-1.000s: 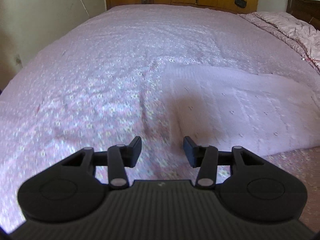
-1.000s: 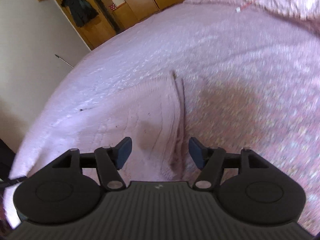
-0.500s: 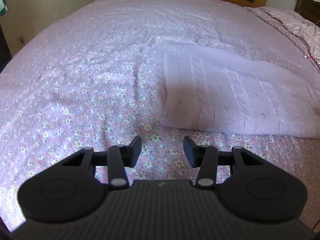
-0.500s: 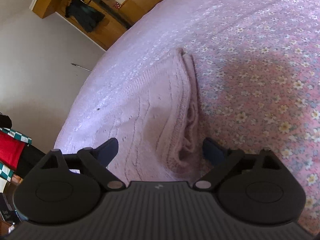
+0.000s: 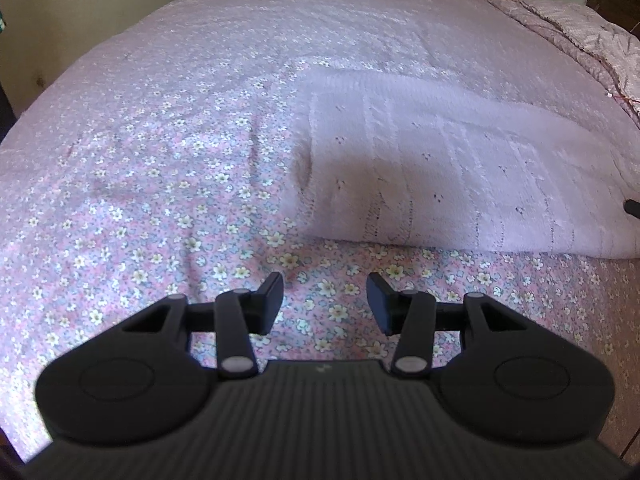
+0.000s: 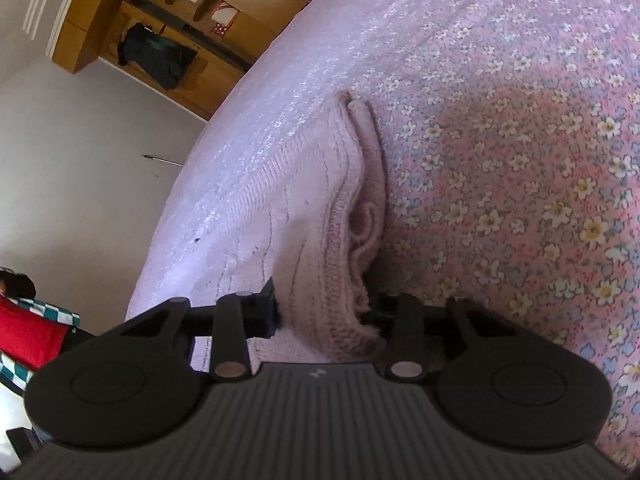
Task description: Fold small clothes
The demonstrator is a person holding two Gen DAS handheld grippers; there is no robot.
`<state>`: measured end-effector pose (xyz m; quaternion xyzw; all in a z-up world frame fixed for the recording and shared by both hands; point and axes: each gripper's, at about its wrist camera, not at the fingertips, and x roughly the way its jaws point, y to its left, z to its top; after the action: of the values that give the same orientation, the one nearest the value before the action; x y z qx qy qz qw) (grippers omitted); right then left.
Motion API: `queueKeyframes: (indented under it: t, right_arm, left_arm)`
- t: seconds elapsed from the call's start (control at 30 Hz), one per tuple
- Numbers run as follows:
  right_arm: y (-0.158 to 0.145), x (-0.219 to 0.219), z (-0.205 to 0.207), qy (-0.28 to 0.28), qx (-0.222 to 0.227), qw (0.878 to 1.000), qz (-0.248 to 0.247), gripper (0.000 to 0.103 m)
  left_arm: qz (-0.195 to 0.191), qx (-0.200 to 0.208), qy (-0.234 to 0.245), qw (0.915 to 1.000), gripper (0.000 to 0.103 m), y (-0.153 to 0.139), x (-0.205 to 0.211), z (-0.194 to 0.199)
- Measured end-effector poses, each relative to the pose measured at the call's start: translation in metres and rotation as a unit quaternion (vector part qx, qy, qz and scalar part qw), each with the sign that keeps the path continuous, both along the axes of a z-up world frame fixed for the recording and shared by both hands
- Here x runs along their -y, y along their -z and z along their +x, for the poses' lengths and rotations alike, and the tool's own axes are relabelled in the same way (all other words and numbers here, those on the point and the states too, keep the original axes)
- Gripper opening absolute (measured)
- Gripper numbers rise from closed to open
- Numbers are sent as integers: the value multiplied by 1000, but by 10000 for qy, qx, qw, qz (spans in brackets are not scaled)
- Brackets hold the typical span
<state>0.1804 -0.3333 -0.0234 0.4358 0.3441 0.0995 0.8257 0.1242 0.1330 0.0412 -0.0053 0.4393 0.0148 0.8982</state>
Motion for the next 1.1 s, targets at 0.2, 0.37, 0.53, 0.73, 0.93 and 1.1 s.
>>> queueKeyframes:
  t: [0.2,0.37,0.53,0.73,0.93,1.1]
  right_arm:
    - [-1,-7,0,-14,66,10000,-54,45]
    - [-6,-9,2,11,-3,10000,-91,36]
    - [-27,-16,5,-34,318,9994,147,32]
    - [-53,-34,20,-137,461,9984,312,31]
    - [-81,-56,25,-367,721,9966,157,30]
    - [-99,-73,30,-578,824,9949,71,30]
  left_arm:
    - [-22,-30,42,10000,48,1,2,-2]
    - [7,-1,13,10000,48,-2,-5,-3]
    - [56,18,-54,10000,48,-5,-17,-6]
    - [63,-16,-144,9999,48,-12,-33,-5]
    - [134,-8,-173,9998,48,-18,-47,2]
    - [245,53,-148,9996,48,-19,-55,7]
